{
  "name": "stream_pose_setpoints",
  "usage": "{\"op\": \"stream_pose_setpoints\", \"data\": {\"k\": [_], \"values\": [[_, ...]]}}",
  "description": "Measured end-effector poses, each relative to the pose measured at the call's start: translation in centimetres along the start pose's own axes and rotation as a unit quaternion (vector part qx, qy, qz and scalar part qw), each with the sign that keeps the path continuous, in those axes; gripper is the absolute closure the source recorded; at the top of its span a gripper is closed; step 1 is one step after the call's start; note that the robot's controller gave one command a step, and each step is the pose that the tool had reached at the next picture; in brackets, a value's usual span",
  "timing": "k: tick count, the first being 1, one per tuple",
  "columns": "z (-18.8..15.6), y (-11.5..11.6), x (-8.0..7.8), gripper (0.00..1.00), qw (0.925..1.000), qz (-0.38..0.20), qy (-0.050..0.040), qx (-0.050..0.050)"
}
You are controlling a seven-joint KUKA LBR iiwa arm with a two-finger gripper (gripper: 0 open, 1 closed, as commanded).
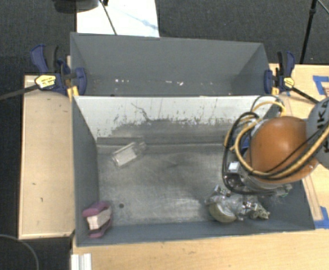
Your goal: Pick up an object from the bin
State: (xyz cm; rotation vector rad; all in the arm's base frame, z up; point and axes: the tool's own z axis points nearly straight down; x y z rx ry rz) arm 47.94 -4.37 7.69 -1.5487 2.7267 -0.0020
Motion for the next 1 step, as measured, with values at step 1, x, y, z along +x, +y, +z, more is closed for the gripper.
{"op": "stream_pose_setpoints", "data": {"k": [1], "values": [[-16.82,-2.65,1.02,1.0,0.9975,-0.07,0.0003,0.002]]}}
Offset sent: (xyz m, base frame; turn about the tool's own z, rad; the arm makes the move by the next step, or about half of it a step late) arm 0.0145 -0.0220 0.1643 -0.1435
